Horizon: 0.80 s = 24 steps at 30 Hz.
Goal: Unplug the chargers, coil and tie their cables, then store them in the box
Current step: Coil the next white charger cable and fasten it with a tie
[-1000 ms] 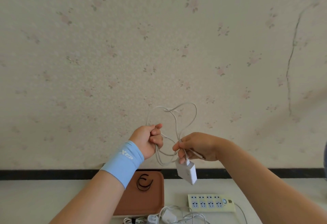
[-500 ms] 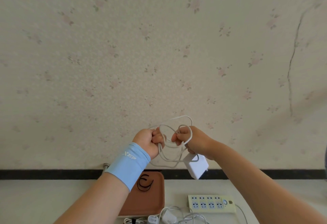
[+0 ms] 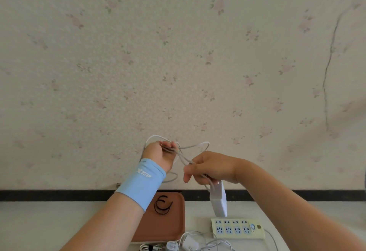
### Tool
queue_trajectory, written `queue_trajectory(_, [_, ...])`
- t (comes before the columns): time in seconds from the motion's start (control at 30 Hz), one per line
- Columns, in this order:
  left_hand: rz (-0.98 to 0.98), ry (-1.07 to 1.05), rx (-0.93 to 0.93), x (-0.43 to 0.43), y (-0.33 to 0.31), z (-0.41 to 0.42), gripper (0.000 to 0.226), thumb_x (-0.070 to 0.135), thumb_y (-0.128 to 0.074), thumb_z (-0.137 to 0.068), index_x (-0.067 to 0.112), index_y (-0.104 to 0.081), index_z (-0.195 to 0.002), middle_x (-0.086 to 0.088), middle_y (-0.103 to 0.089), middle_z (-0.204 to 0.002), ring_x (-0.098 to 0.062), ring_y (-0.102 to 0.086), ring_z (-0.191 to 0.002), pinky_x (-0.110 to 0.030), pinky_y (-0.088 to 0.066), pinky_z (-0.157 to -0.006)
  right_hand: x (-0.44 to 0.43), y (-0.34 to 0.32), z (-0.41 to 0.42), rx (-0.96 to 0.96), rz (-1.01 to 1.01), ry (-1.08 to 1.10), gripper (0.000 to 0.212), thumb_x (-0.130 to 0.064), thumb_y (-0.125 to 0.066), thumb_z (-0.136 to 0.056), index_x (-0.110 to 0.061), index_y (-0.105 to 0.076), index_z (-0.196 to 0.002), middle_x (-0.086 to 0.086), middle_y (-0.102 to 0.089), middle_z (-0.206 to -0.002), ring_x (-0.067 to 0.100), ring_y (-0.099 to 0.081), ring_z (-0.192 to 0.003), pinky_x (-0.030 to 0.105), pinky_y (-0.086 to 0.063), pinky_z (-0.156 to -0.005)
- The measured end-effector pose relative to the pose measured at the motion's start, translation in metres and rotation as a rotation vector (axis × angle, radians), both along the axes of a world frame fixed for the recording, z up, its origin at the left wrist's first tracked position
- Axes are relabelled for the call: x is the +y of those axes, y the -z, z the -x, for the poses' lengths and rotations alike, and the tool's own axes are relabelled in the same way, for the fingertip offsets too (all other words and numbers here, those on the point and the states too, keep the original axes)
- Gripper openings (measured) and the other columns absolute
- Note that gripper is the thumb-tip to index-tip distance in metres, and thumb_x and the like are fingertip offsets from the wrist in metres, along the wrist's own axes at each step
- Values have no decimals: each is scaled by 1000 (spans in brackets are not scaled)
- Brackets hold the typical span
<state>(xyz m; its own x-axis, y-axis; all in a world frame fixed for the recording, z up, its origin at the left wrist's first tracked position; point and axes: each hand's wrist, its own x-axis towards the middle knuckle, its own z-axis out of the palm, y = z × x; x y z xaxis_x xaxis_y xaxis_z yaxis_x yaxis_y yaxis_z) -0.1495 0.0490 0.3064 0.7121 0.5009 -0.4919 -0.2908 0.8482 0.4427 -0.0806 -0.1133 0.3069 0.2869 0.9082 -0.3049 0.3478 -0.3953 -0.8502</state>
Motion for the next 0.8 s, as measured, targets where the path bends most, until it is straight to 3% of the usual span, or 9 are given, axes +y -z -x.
queue_trajectory(0.13, [-459, 372, 235, 15, -3, 12, 30, 16, -41, -105, -2, -57, -87, -18, -57, -83, -30, -60, -80, -44, -56, -73, -8, 3, -8, -62, 57, 128, 39, -42, -50, -102, -22, -68, -74, 0, -55, -56, 19, -41, -59, 35, -37, -68])
queue_trajectory(0.2, [-667, 589, 363, 22, -3, 18, 36, 27, -46, -104, -6, -60, -100, -22, -61, -96, -32, -66, -85, -47, -59, -75, -11, 3, -11, -88, 93, 170, 40, -40, -48, -103, -20, -65, -73, 0, -58, -56, 25, -47, -64, 38, -38, -73])
queue_trajectory(0.3, [-1119, 890, 617, 20, -1, 26, 36, 31, -48, -103, -1, -62, -110, -12, -67, -107, -24, -71, -87, -41, -61, -79, -14, 4, -16, -96, 125, 208, 39, -35, -44, -105, -16, -65, -78, -1, -58, -50, 30, -60, -69, 36, -42, -66])
queue_trajectory(0.37, [-1510, 901, 738, 20, 3, 26, 28, 27, -49, -101, 7, -67, -107, -3, -71, -102, -19, -72, -83, -35, -61, -73, -15, 3, -17, -133, 150, 204, 36, -30, -43, -106, -13, -66, -85, -2, -51, -47, 21, -55, -52, 30, -42, -61])
queue_trajectory(0.43, [-1791, 651, 726, 22, 6, 22, 22, 18, -49, -97, 16, -70, -100, 4, -72, -94, -17, -70, -83, -30, -57, -75, -16, 2, -17, -133, 154, 169, 30, -26, -46, -105, -10, -69, -93, -1, -45, -48, 16, -42, -43, 30, -39, -61])
queue_trajectory(0.5, [-1825, 418, 523, 21, 3, 22, 29, 7, -50, -94, 26, -65, -110, 12, -68, -104, -8, -63, -96, -19, -49, -84, -15, -1, -16, -110, 147, 120, 26, -23, -49, -103, -12, -71, -96, -1, -43, -51, 16, -36, -45, 30, -38, -60])
queue_trajectory(0.6, [-1959, 461, 245, 11, 0, 21, 59, 5, -58, -86, 38, -48, -134, 20, -47, -135, 2, -41, -124, -18, -31, -105, -14, -7, -13, -38, 125, 59, 24, -25, -51, -103, -17, -71, -92, -1, -41, -53, 17, -33, -48, 27, -36, -56])
queue_trajectory(0.67, [-1996, 567, 198, 3, 5, 18, 70, 16, -65, -85, 44, -38, -143, 21, -40, -145, 2, -34, -132, -21, -27, -109, -14, -9, -12, -10, 103, 42, 26, -25, -49, -104, -16, -70, -93, 0, -39, -52, 17, -32, -49, 24, -35, -52])
queue_trajectory(0.8, [-1893, 677, 307, 7, 11, 14, 85, 32, -79, -79, 41, -29, -148, 17, -47, -140, -3, -46, -128, -25, -37, -106, -19, -8, -16, -58, 44, 87, 26, -25, -49, -104, -14, -70, -93, 0, -39, -51, 16, -34, -48, 28, -42, -53])
